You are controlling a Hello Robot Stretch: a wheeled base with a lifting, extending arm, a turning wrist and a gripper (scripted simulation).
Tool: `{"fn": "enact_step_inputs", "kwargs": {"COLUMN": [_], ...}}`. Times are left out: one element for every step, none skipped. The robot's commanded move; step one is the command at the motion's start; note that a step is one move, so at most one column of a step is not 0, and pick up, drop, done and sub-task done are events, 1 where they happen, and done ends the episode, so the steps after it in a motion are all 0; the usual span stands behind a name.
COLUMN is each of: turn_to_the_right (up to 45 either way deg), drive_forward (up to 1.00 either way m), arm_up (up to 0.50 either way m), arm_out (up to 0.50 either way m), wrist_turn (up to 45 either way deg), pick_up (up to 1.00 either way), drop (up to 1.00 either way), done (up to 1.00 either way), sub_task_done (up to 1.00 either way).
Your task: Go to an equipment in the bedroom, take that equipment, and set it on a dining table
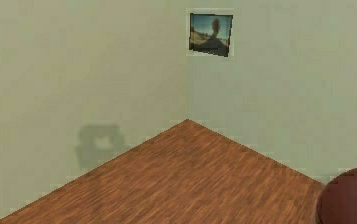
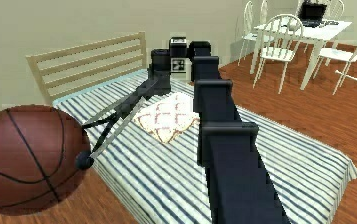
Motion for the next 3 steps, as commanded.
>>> {"fn": "enact_step_inputs", "kwargs": {"turn_to_the_right": [0.0, 0.0, -45.0], "drive_forward": [0.00, 0.00, 0.00], "arm_up": [0.00, 0.00, 0.00], "arm_out": [0.00, -0.32, 0.00], "wrist_turn": [-9.0, 0.0, 0.0], "pick_up": [0.00, 0.00, 0.00], "drop": [0.00, 0.00, 0.00], "done": [0.00, 0.00, 0.00], "sub_task_done": [0.00, 0.00, 0.00]}}
